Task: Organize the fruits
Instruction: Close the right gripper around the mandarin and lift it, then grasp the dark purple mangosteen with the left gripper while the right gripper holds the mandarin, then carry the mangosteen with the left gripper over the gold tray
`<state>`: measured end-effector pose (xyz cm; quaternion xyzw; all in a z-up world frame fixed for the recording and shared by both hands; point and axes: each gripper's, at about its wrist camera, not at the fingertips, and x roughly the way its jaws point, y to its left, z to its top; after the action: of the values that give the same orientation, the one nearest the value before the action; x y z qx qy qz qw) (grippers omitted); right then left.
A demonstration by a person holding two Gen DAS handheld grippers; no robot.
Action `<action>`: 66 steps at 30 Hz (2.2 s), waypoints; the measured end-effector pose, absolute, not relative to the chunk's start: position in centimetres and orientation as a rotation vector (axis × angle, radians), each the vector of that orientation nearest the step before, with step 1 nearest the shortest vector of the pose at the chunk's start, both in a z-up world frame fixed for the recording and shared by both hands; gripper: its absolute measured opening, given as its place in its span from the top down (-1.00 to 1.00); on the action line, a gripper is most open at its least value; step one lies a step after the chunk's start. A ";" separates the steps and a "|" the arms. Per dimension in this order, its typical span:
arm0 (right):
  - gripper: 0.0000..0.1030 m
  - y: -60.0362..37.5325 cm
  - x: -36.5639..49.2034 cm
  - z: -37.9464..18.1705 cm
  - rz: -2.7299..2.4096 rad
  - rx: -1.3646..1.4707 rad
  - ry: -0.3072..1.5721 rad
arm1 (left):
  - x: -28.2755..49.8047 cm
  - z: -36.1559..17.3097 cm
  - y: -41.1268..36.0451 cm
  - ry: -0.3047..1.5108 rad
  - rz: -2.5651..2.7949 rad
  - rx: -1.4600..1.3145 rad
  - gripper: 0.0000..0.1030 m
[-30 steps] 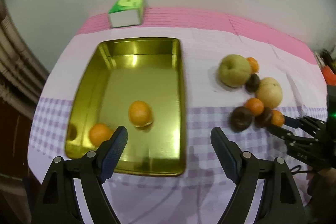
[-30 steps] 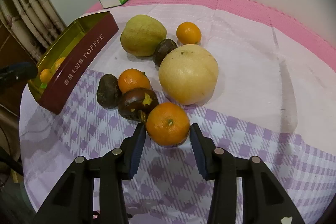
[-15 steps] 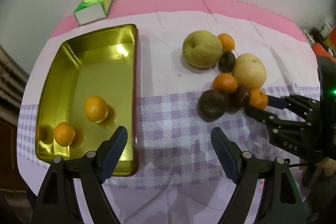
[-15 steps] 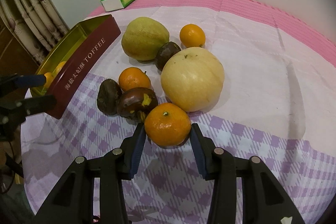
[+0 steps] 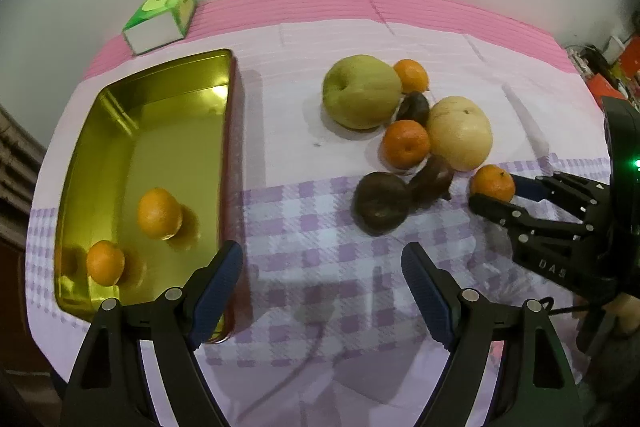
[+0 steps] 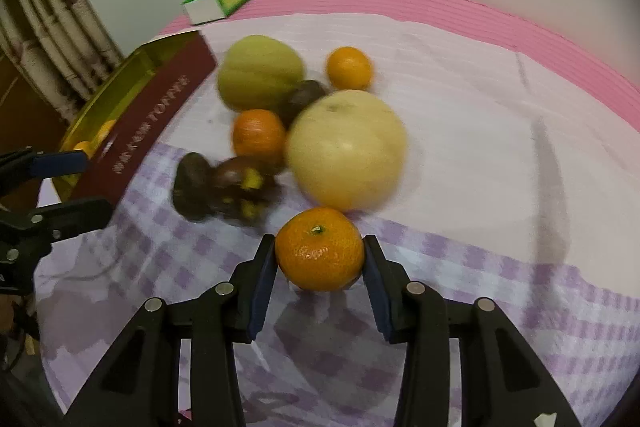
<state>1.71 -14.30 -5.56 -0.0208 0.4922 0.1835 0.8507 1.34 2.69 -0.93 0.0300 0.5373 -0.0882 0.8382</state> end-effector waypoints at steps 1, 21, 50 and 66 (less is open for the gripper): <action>0.23 -14.9 1.7 -5.5 0.365 -0.045 1.038 | 1.4 -0.9 2.4 1.134 -0.197 0.063 -0.59; 0.23 -20.7 0.7 -5.8 0.246 0.060 1.052 | 4.2 -3.4 -1.0 1.142 -0.284 0.083 -0.46; 0.22 -20.8 0.7 -5.8 0.251 0.062 1.051 | 5.9 -4.2 -1.1 1.185 -0.297 0.061 -0.02; 0.22 -20.7 0.7 -5.8 0.251 0.061 1.051 | 5.8 -4.1 -1.3 1.194 -0.296 0.037 0.14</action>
<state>0.69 -20.74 -5.79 0.0291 0.5003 0.1197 0.8570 5.78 -1.26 -4.09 0.0174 0.5600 -0.1389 0.8166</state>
